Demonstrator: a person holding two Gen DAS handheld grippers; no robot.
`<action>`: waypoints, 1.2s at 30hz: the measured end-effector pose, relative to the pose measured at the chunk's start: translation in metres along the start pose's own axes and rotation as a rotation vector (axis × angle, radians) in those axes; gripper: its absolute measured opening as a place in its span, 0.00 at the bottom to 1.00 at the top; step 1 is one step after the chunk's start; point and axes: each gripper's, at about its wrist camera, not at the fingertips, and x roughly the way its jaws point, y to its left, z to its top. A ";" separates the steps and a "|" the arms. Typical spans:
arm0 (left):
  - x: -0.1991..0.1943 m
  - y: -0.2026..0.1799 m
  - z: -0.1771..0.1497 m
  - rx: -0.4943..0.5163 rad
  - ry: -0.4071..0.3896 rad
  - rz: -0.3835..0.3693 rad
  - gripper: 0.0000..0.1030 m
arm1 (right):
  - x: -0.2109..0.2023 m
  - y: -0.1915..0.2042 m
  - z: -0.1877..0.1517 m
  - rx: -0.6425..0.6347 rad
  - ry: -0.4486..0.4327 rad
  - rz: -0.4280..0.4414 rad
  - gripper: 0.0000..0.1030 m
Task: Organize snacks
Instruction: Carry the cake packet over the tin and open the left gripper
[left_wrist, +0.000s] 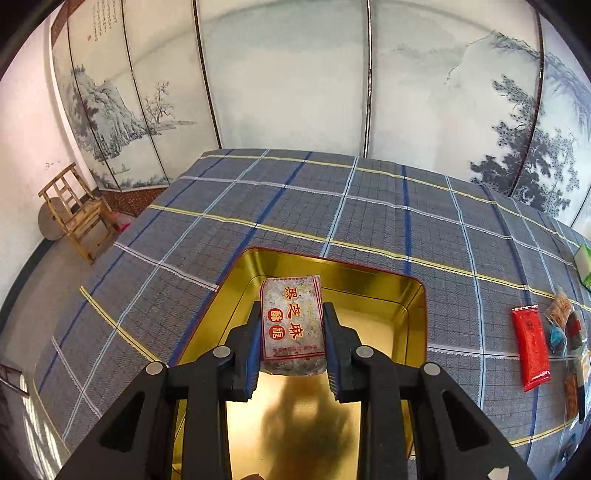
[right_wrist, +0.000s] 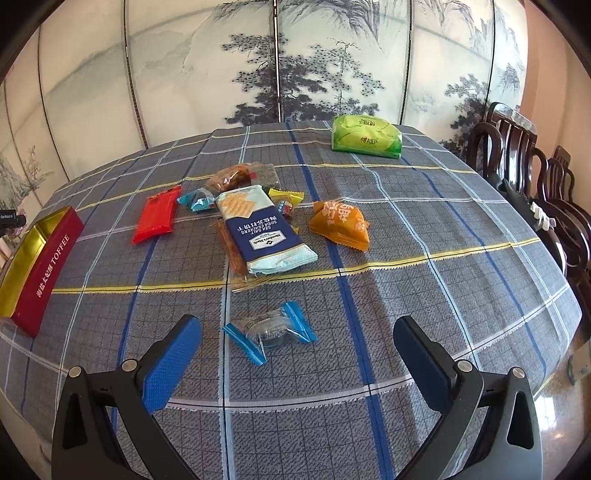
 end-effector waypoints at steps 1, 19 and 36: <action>0.007 0.004 0.001 -0.002 0.018 -0.003 0.25 | 0.001 0.001 0.000 -0.001 0.002 -0.001 1.00; 0.083 0.013 0.012 -0.007 0.201 0.010 0.25 | 0.004 0.000 -0.004 -0.028 0.021 -0.004 1.00; 0.089 0.016 0.015 -0.001 0.218 -0.029 0.76 | 0.013 -0.024 -0.023 -0.044 0.084 -0.015 1.00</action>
